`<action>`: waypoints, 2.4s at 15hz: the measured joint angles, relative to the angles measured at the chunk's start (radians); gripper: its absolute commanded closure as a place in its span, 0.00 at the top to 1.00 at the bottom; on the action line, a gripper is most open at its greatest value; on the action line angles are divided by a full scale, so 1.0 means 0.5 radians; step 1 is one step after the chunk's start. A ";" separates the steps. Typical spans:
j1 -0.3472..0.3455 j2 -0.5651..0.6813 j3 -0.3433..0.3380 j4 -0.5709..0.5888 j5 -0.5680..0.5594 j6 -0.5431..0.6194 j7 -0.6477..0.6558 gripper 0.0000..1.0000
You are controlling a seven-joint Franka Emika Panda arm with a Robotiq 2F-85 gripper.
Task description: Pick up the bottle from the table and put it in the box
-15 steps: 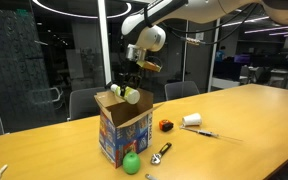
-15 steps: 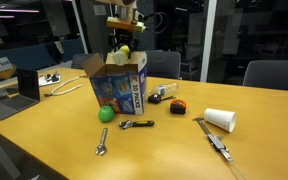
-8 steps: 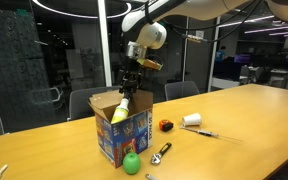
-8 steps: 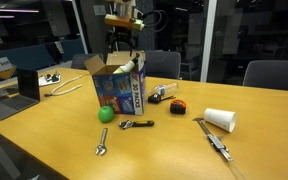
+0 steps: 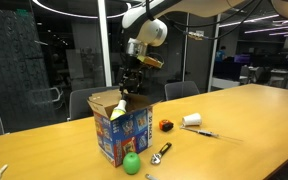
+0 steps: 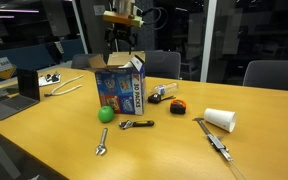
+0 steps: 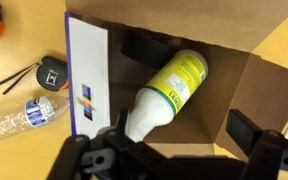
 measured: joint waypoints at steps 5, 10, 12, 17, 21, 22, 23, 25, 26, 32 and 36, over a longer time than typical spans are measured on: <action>0.000 -0.198 -0.059 0.059 -0.190 -0.441 0.156 1.00; 0.001 -0.569 -0.085 0.060 -0.356 -0.979 0.345 1.00; 0.002 -0.722 -0.085 -0.016 -0.393 -1.103 0.474 1.00; -0.003 -1.080 -0.089 -0.443 -0.418 -1.213 0.836 1.00; -0.027 -1.287 -0.090 -0.795 -0.418 -1.196 1.020 1.00; -0.038 -1.330 -0.091 -0.866 -0.418 -1.175 1.051 1.00; -0.052 -1.373 -0.091 -0.935 -0.418 -1.146 1.078 1.00; -0.079 -1.445 -0.092 -1.050 -0.418 -1.089 1.124 1.00; -0.092 -1.482 -0.092 -1.106 -0.418 -1.047 1.149 1.00; -0.124 -1.781 -0.130 -1.497 -0.409 -0.619 1.131 1.00; -0.123 -2.008 -0.160 -1.756 -0.369 -0.411 0.992 1.00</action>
